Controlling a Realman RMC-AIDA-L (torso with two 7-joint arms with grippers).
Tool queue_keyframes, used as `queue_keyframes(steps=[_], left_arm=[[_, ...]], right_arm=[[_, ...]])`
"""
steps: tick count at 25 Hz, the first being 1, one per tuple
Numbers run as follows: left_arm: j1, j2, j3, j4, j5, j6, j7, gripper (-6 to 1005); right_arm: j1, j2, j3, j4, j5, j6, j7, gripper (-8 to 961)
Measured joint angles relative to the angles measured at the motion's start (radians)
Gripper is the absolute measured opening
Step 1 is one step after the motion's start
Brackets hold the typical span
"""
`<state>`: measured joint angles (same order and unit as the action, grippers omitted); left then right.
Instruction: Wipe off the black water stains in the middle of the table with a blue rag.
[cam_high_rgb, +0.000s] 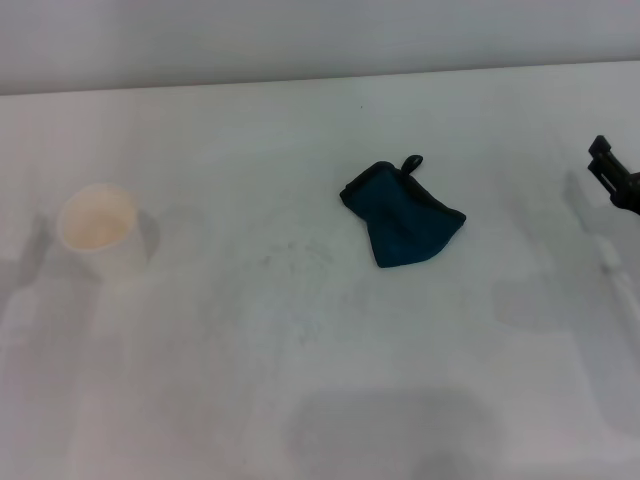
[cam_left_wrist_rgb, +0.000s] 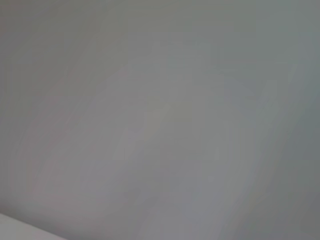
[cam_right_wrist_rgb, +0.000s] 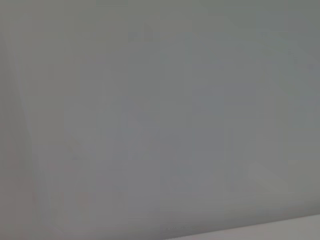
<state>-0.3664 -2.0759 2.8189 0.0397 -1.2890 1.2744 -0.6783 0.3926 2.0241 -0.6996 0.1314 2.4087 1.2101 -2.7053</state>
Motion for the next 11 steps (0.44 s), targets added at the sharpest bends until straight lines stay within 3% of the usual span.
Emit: queue_keyframes(steps=[11], left_arm=[[-0.01,-0.002,-0.001,-0.002,-0.081,-0.049,0.0,891]], right_arm=[[0.029,-0.002,0.0,-0.03,-0.005,-0.031,0.003,854]])
